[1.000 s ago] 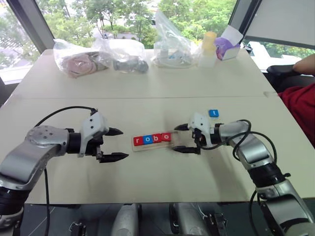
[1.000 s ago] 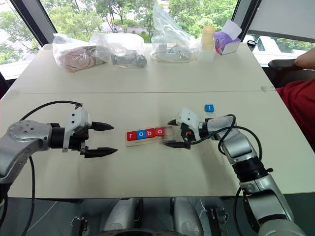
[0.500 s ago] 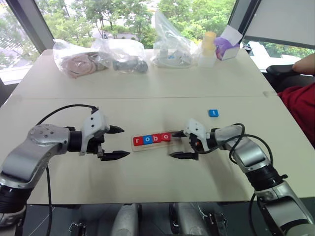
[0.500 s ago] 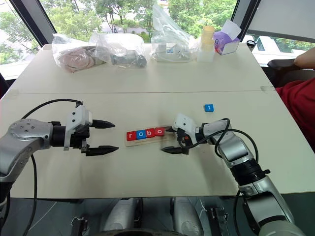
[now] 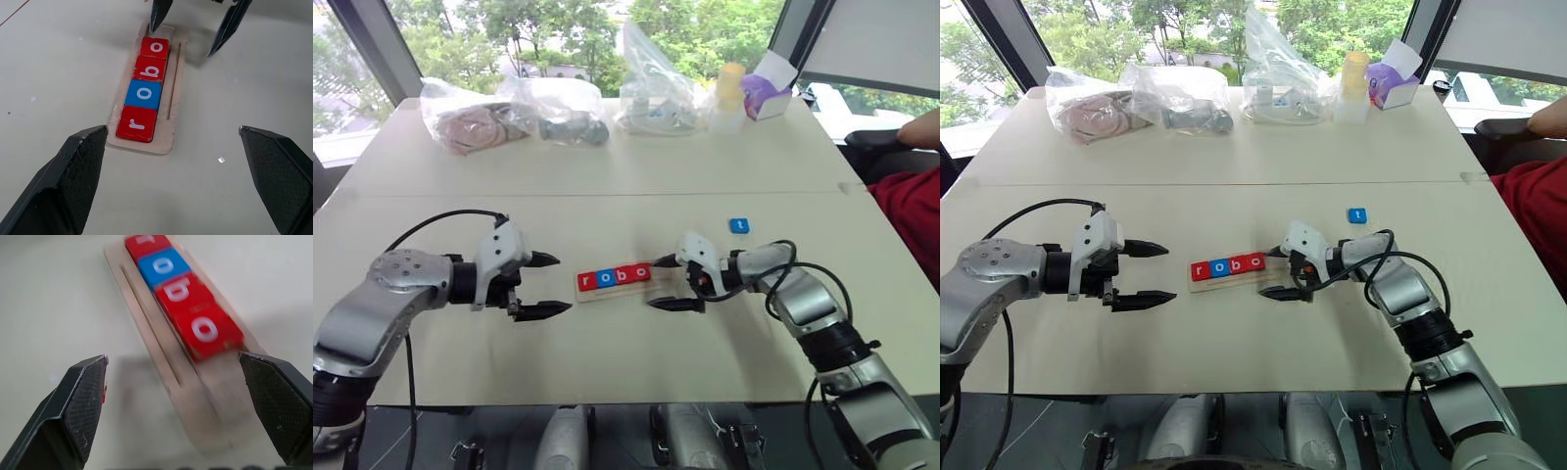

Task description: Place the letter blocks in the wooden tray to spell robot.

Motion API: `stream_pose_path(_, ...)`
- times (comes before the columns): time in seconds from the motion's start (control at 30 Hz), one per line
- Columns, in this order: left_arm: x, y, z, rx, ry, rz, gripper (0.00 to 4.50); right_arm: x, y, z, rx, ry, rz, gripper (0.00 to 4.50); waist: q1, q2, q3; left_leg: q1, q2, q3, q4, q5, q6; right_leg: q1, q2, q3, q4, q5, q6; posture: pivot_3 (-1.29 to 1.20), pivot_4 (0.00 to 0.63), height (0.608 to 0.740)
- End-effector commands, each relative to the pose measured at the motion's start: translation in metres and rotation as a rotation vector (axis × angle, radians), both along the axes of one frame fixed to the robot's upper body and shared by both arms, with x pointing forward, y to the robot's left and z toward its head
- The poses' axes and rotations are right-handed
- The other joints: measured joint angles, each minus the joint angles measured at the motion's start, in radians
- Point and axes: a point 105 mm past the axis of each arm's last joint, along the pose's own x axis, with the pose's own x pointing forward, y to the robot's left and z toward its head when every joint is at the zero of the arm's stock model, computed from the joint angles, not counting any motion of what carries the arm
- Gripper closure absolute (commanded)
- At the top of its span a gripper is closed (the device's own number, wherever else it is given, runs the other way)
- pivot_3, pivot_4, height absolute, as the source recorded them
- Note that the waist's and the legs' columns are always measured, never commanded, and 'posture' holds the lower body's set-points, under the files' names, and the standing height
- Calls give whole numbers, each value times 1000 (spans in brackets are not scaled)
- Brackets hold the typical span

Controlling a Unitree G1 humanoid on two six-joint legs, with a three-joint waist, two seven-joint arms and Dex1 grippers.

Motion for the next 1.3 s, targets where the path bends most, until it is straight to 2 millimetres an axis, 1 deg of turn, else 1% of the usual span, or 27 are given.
stream_pose_path(0.03,0,-2,10,6,-46,-20,0,6,-16,32,60,-72,-89,80,0,0,0,0,0,0,0,0,0,0,0,0,0,0,0,0,150,740)
stream_pose_path(0.07,1,-3,13,-1,-60,-23,0,10,-23,41,97,-80,-157,80,0,0,0,0,0,0,0,0,0,0,0,0,0,0,0,0,150,740)
stream_pose_path(0.1,5,-6,19,-24,-90,-20,0,19,-35,52,154,-96,-273,80,0,0,0,0,0,0,0,0,0,0,0,0,0,0,0,0,150,740)
stream_pose_path(0.2,14,-16,35,-87,-148,-27,0,38,-63,68,257,-139,-559,80,1,-1,0,0,0,-1,0,0,0,0,0,0,0,0,0,0,150,740)
stream_pose_path(0.27,16,-23,41,-121,-161,-39,0,44,-74,71,294,-164,-700,80,0,-1,0,0,-1,-1,0,0,0,1,0,0,0,0,0,0,150,740)
stream_pose_path(0.3,19,-28,44,-141,-171,-44,0,48,-83,70,298,-174,-801,80,-1,0,0,0,-1,-1,0,0,0,1,0,0,0,0,0,0,150,740)
stream_pose_path(0.4,25,-46,50,-197,-184,-91,0,55,-97,60,330,-178,-1078,80,-3,0,0,0,-1,0,0,0,0,0,1,0,1,0,0,0,150,740)
stream_pose_path(0.53,36,-64,52,-230,-201,-126,0,60,-101,43,286,-208,-1229,80,-2,0,-1,0,-2,0,0,0,0,-2,0,1,6,0,0,0,150,740)
stream_pose_path(0.6,42,-70,50,-231,-207,-128,0,65,-99,32,267,-201,-1263,80,-3,0,-1,0,-2,0,0,0,0,-2,0,1,6,0,0,0,150,740)
stream_pose_path(0.67,49,-71,46,-213,-214,-113,0,68,-99,24,208,-222,-1268,80,-7,0,-1,0,-2,1,1,0,0,-2,0,1,7,0,0,0,150,740)
stream_pose_path(0.73,53,-68,42,-195,-222,-97,0,71,-101,21,193,-242,-1285,80,-11,0,-1,0,-2,1,0,0,0,-3,1,2,7,0,0,0,150,740)
stream_pose_path(0.8,54,-66,38,-199,-211,-83,0,75,-104,14,197,-230,-1311,80,-11,0,-1,0,-2,2,0,0,0,-5,1,2,8,0,0,0,150,740)
stream_pose_path(0.93,52,-64,34,-204,-196,-76,0,82,-104,3,189,-212,-1315,80,-11,0,-1,0,-1,2,0,0,0,-4,1,2,8,0,0,0,150,740)
stream_pose_path(0.97,51,-64,33,-205,-196,-74,0,84,-104,2,191,-212,-1312,318,-11,0,-1,0,-1,1,1,0,0,-4,1,2,8,0,0,0,150,740)
stream_pose_path(1.03,49,-63,32,-204,-194,-69,0,87,-101,2,197,-206,-1308,944,-11,0,-1,0,-1,1,1,0,0,-4,1,2,8,0,0,0,150,740)
stream_pose_path(1.17,48,-61,31,-205,-194,-55,0,87,-99,2,188,-196,-1311,3026,-7,0,-1,0,-1,1,1,0,0,-4,1,2,9,0,0,0,150,740)
stream_pose_path(1.3,48,-60,29,-202,-191,-52,0,88,-102,5,184,-202,-1341,3026,-7,0,-1,0,-1,1,1,0,0,-4,1,2,8,0,0,0,150,740)
